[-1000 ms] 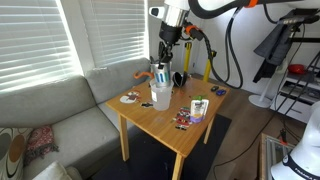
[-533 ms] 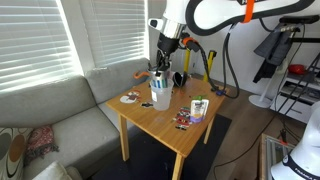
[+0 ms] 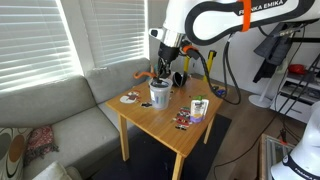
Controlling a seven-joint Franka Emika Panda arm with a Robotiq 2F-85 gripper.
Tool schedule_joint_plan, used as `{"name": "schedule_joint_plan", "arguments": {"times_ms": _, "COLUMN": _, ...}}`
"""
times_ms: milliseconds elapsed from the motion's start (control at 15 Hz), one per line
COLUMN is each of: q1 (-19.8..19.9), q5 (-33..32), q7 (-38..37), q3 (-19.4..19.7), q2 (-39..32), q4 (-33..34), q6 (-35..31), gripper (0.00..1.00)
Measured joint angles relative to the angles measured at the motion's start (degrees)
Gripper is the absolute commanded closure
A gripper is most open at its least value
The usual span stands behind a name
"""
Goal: Put the silver cup in the clear cup then put the silver spoon on the table.
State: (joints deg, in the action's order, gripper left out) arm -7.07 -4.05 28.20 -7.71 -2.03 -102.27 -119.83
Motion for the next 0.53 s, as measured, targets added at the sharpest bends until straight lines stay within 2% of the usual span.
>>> {"name": "schedule_joint_plan", "arguments": {"times_ms": 67, "q1": 0.0, "q5": 0.1, "q7": -0.1, "q3": 0.0, "q2": 0.0, "q4": -0.1, "q6": 0.0, "gripper": 0.92}}
{"name": "schedule_joint_plan", "arguments": {"times_ms": 133, "q1": 0.0, "q5": 0.1, "q7": -0.2, "q3": 0.0, "q2": 0.0, "q4": -0.3, "q6": 0.0, "gripper": 0.72}}
{"name": "schedule_joint_plan", "arguments": {"times_ms": 533, "q1": 0.3, "q5": 1.3, "q7": 0.2, "q3": 0.3, "q2": 1.3, "q4": -0.4, "q6": -0.7, "gripper": 0.32}}
